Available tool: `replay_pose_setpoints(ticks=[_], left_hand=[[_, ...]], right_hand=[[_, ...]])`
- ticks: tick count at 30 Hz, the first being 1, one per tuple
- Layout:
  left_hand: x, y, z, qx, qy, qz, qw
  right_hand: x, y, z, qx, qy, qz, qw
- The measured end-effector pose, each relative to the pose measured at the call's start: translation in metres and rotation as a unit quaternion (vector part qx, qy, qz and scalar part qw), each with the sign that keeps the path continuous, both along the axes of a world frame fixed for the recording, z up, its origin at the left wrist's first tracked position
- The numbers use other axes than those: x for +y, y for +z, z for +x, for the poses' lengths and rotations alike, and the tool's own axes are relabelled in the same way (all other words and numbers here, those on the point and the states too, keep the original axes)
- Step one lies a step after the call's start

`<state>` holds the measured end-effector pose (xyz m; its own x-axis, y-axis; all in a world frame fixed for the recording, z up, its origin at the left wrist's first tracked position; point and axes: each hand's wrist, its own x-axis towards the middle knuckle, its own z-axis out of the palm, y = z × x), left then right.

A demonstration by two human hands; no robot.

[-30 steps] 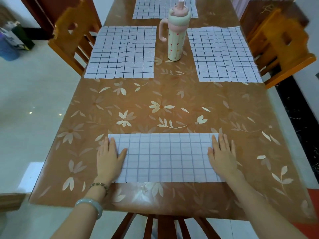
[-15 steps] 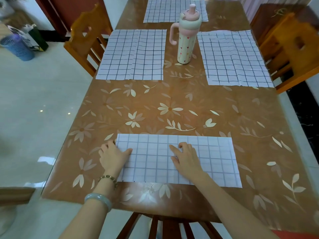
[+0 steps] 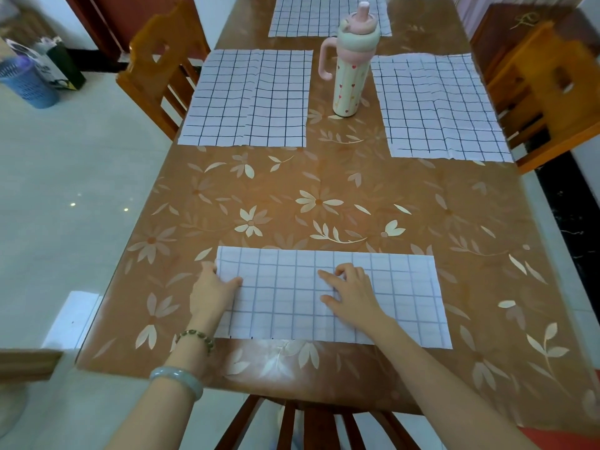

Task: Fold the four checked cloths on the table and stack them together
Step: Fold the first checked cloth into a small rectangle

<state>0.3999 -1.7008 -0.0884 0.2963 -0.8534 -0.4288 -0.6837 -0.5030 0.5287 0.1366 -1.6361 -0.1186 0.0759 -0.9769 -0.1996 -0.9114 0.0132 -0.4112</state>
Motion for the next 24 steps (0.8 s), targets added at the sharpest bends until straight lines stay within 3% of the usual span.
replay_pose_setpoints(ticks=[13,19,24], left_hand=[[0.002,0.032,0.042,0.084,-0.051,-0.054,0.994],[0.002,0.056,0.062,0.136,-0.069,-0.001,0.988],[0.005,0.087,0.054,0.149,-0.090,-0.012,0.985]], right_hand=[[0.006,0.011,0.006,0.058,0.036,0.066,0.995],[0.003,0.015,0.027,0.085,0.031,0.074,0.993],[0.000,0.019,0.031,0.101,0.033,0.101,0.989]])
